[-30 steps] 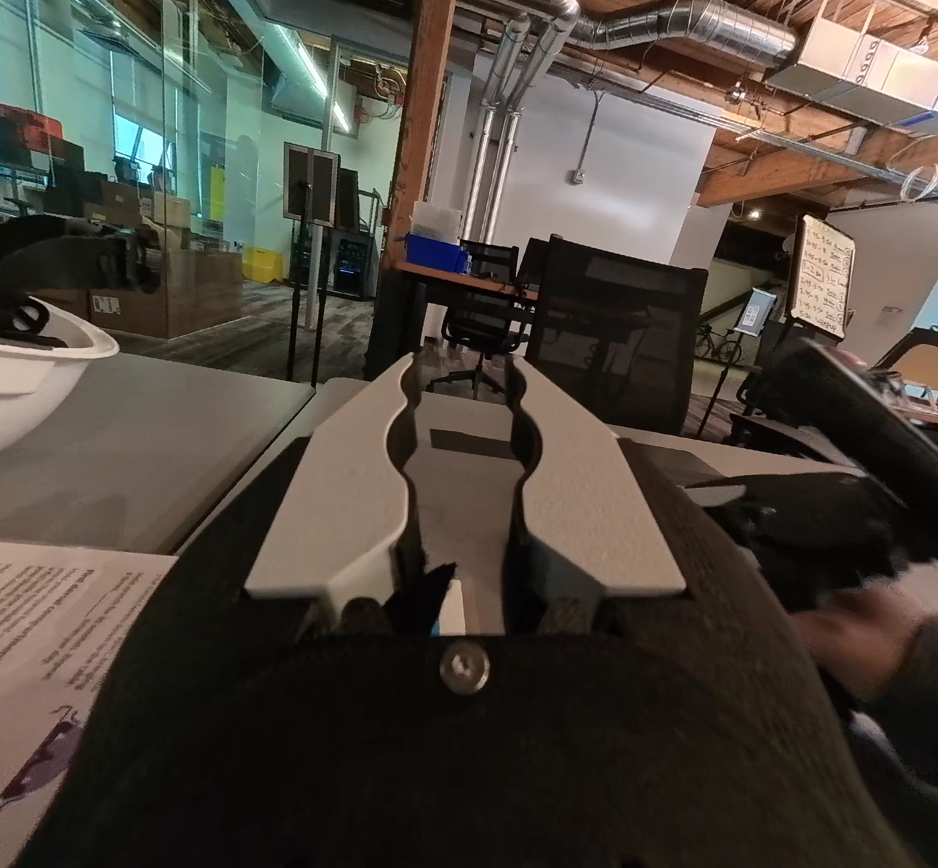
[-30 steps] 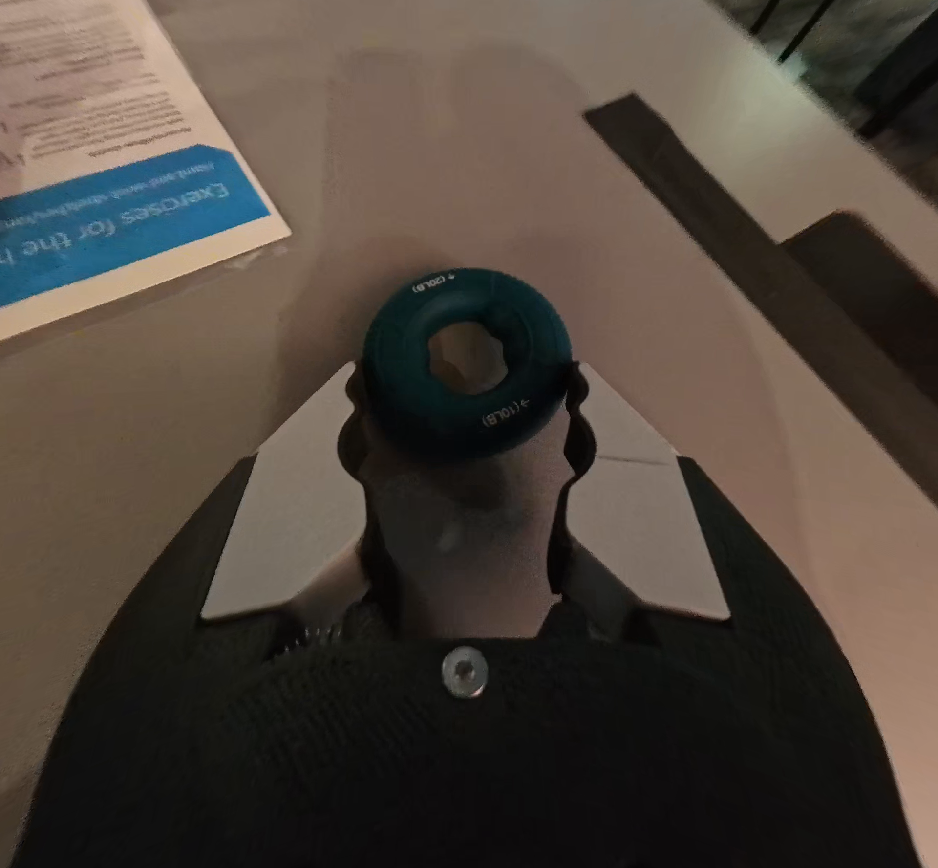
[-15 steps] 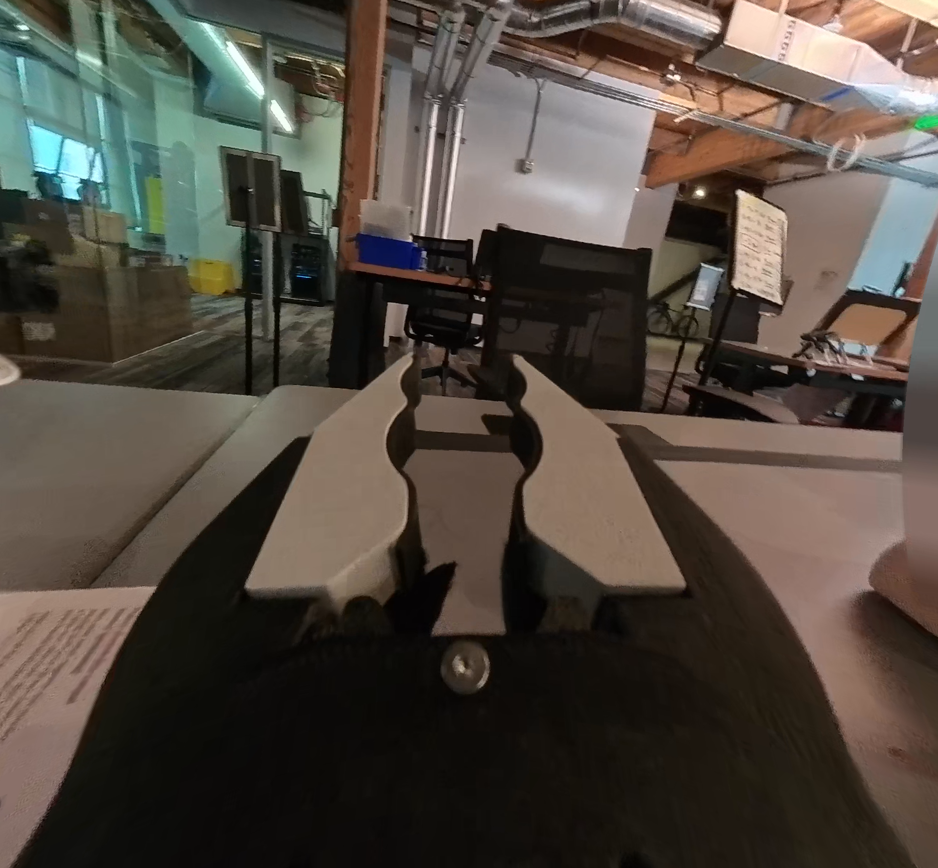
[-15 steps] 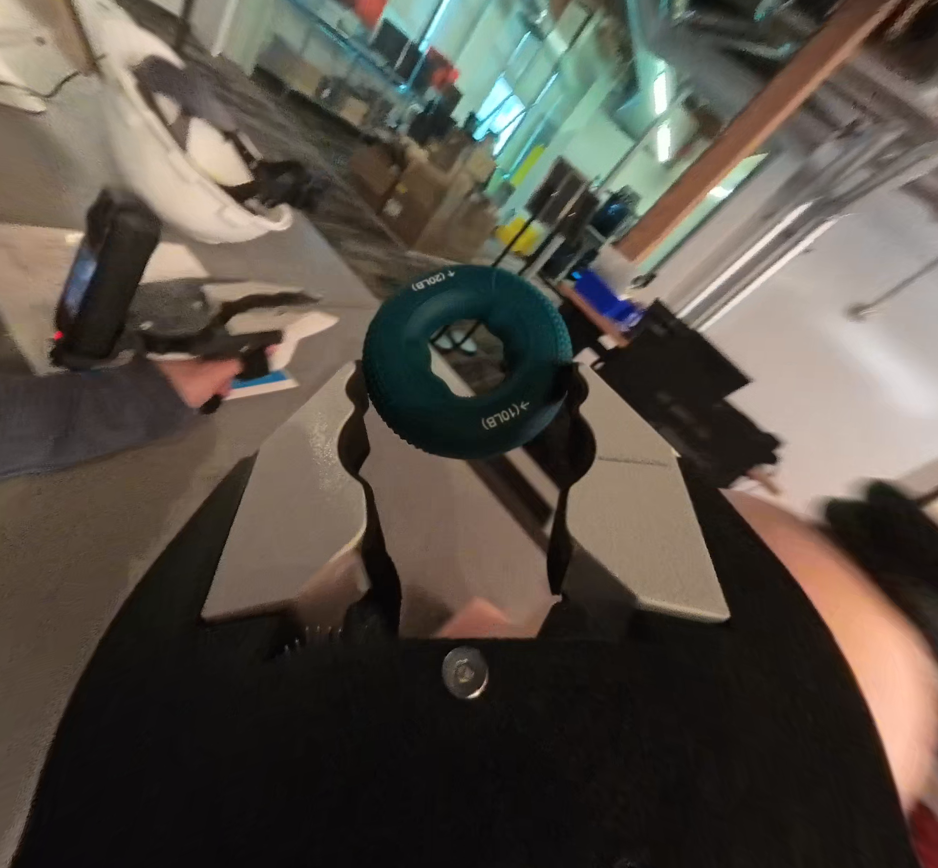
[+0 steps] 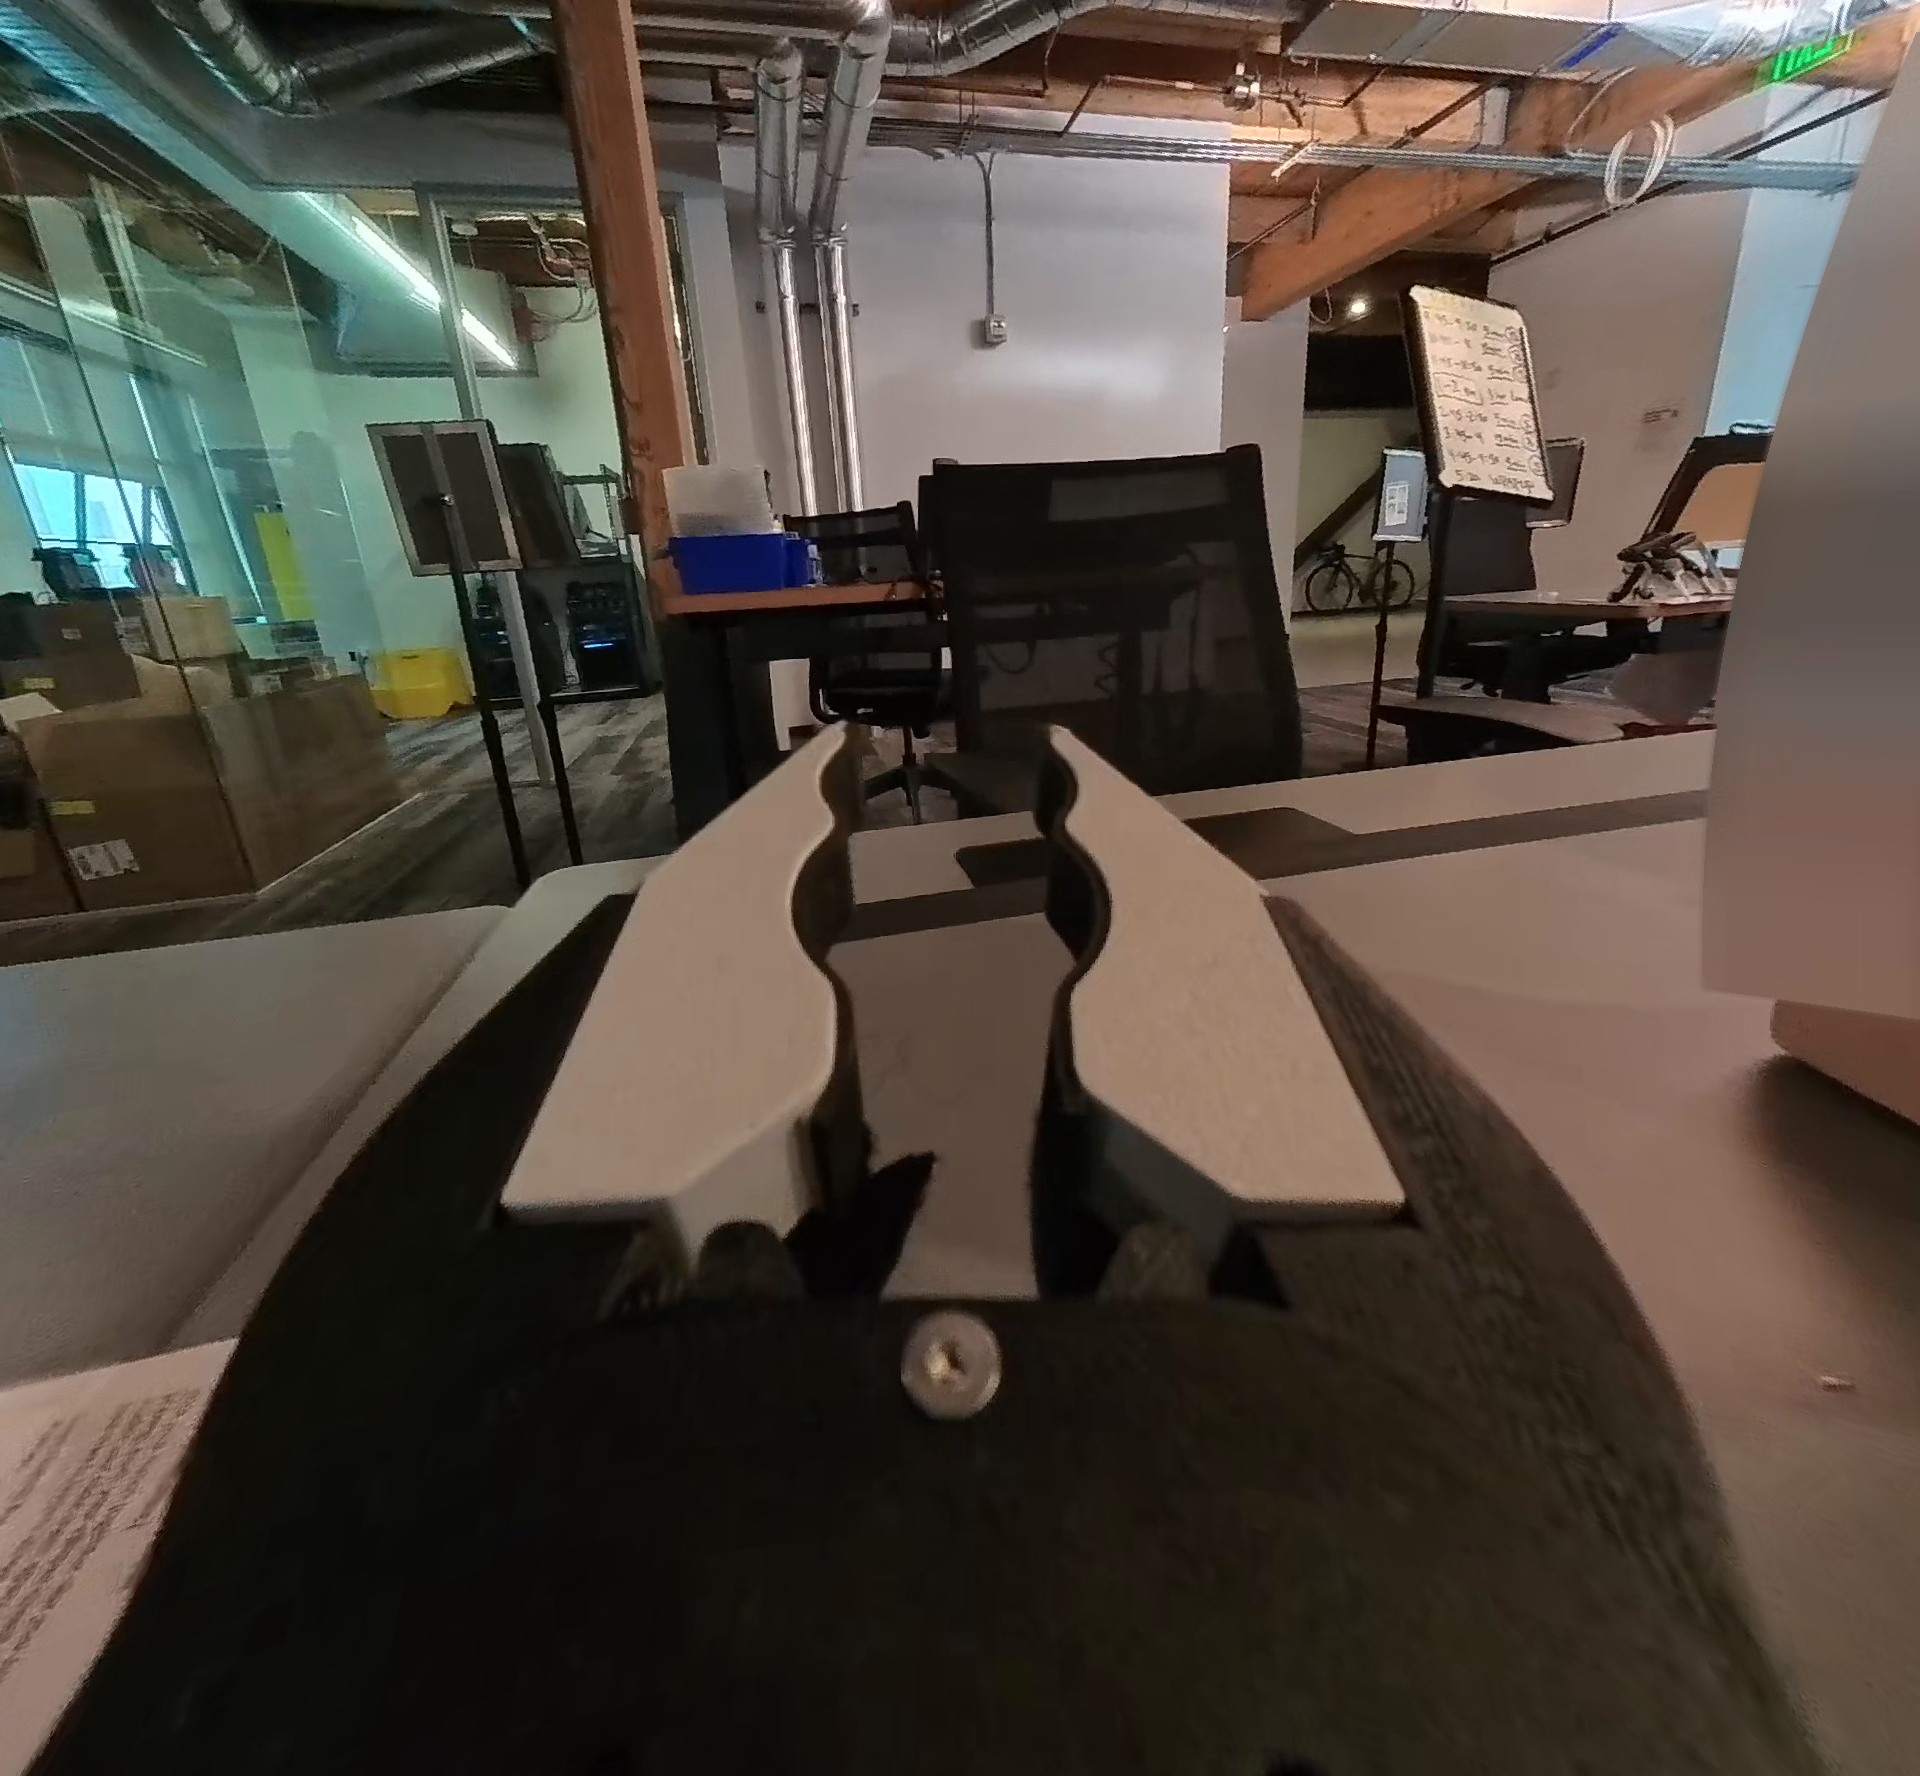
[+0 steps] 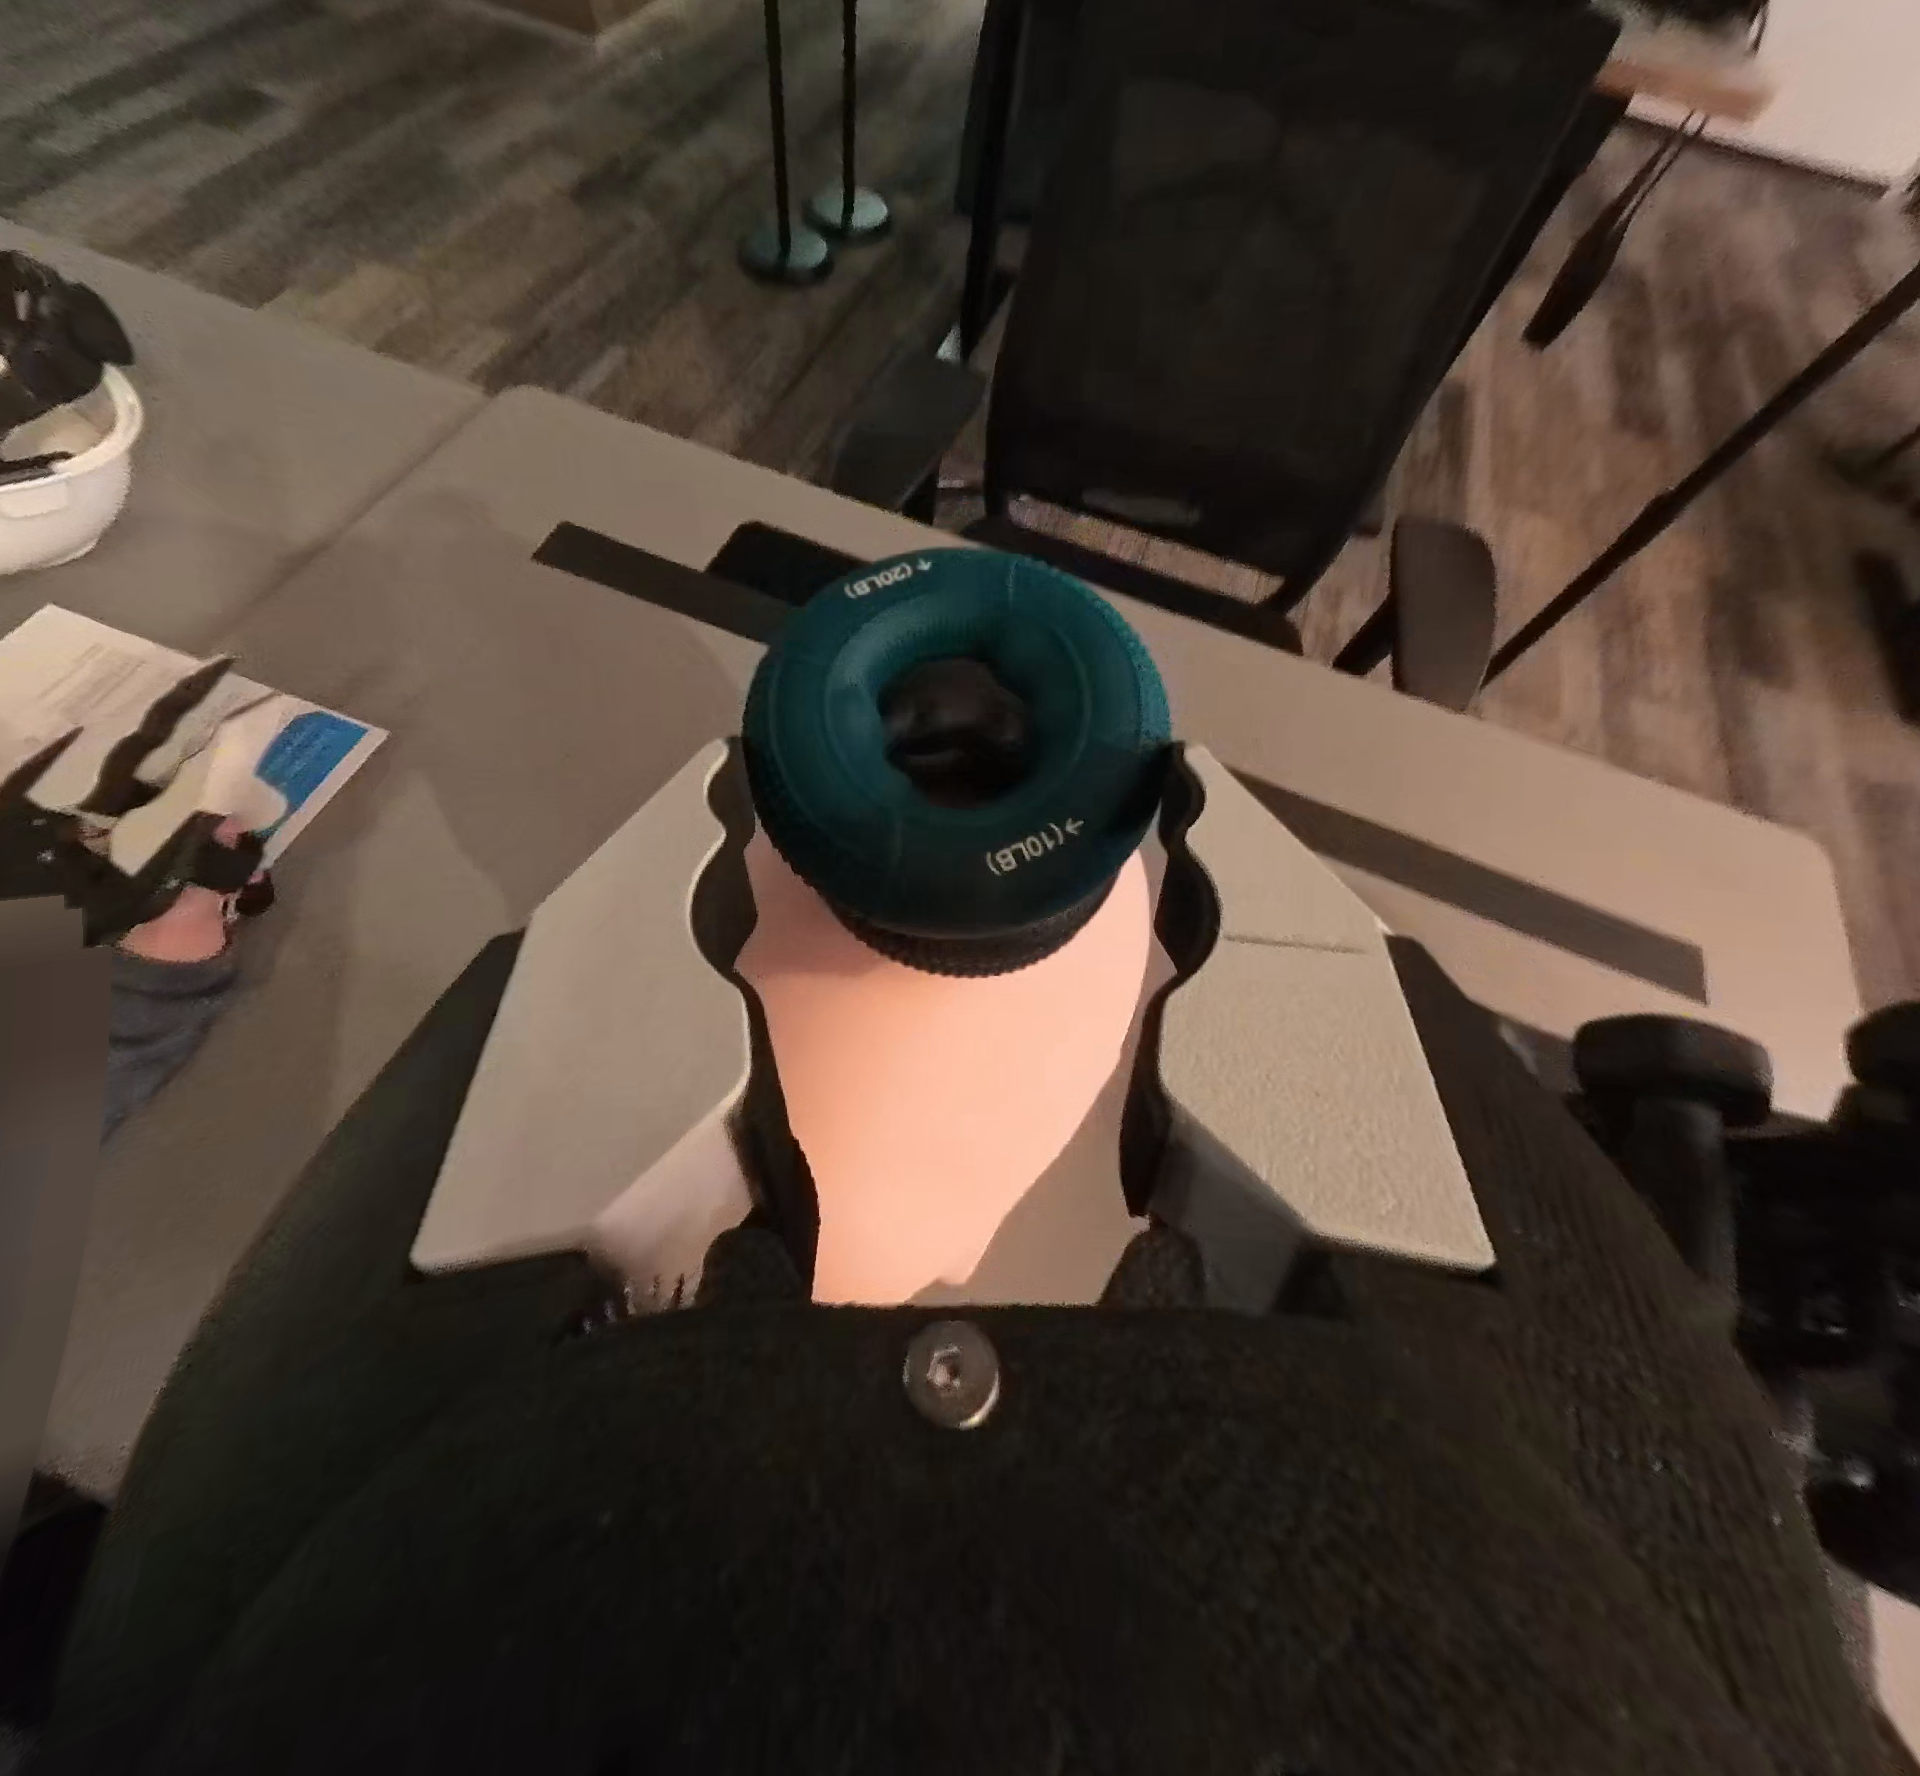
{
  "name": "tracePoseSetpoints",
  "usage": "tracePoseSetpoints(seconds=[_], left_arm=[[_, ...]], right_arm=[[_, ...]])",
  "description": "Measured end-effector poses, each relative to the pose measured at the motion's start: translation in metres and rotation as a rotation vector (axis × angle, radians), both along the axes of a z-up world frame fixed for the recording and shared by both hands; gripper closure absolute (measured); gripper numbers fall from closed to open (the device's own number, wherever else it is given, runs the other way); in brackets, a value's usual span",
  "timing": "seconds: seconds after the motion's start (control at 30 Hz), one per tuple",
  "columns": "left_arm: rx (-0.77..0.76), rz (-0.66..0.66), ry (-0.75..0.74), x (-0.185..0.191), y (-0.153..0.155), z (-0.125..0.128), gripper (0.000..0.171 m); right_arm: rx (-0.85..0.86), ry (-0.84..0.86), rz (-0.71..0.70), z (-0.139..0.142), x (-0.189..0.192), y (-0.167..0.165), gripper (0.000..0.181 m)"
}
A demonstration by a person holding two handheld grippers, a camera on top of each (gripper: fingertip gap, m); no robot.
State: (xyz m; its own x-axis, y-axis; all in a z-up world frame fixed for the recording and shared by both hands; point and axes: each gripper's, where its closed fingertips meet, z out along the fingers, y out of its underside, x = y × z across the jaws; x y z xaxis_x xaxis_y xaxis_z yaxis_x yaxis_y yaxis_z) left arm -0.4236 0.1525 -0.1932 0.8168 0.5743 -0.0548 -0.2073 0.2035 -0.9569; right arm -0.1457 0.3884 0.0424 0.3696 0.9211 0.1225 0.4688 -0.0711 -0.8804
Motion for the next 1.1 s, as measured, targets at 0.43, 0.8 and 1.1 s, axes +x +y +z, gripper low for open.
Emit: tracePoseSetpoints(seconds=[0.43, 0.8, 1.1], left_arm=[[0.029, 0.028, -0.038, -0.013, -0.009, 0.001, 0.14], [0.03, 0.031, -0.044, -0.014, -0.01, 0.001, 0.139], [0.04, 0.018, -0.049, -0.011, -0.008, 0.002, 0.139]], right_arm=[[-0.131, -0.051, -0.014, -0.015, -0.006, 0.013, 0.102], [-0.115, 0.311, 0.016, 0.024, 0.001, -0.003, 0.074], [0.525, 1.318, -0.322, -0.01, 0.184, -0.121, 0.174]])
